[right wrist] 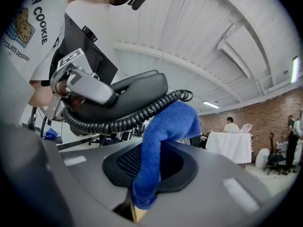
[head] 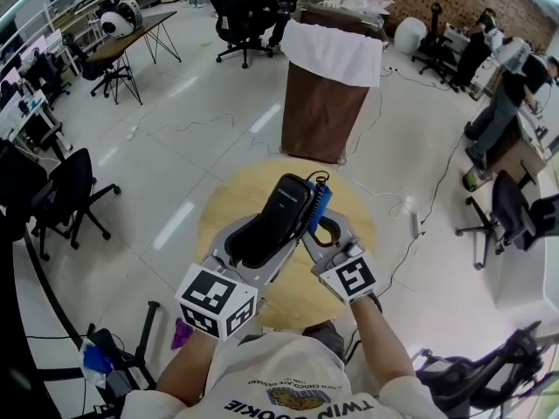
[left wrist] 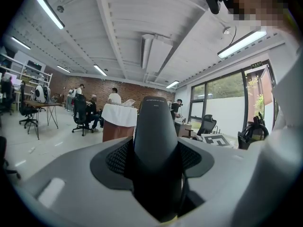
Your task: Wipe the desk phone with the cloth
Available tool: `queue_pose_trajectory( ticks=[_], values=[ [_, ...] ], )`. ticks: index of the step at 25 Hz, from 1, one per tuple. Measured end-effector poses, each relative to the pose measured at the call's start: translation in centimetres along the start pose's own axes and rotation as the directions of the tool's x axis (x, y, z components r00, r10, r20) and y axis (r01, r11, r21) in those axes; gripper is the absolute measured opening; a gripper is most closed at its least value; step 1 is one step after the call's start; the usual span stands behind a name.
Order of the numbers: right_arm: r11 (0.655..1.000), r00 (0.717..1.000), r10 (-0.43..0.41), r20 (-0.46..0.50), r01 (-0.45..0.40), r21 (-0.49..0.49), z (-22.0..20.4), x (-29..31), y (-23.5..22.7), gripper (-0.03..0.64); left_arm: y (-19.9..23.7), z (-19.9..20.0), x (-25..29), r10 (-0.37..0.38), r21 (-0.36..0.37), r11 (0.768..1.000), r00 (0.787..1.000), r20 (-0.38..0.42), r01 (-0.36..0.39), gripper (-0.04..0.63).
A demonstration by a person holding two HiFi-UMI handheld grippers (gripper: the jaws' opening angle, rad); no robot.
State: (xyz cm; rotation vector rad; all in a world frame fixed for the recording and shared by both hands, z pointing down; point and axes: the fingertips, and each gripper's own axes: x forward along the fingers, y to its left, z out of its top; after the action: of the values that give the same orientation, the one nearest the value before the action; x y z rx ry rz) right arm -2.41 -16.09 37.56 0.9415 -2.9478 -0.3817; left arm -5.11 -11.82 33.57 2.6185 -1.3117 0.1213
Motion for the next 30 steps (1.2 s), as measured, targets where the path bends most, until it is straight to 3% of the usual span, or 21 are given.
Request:
queue_pose_trajectory(
  ticks=[16, 30],
  values=[
    [0.996, 0.997, 0.060, -0.048, -0.056, 0.074, -2.7, -0.5, 5.5, 0.064, 2.1, -0.2, 1.5, 0.029, -0.038, 0.999, 1.000, 0.002, -0.029, 0.263],
    [0.974, 0.976, 0.196, -0.090, -0.183, 0.132, -4.7, -1.6, 12.9, 0.064, 3.4, -0.4, 2.8, 0.058, -0.053, 0.997, 0.998, -0.011, -0.059, 0.262]
  ],
)
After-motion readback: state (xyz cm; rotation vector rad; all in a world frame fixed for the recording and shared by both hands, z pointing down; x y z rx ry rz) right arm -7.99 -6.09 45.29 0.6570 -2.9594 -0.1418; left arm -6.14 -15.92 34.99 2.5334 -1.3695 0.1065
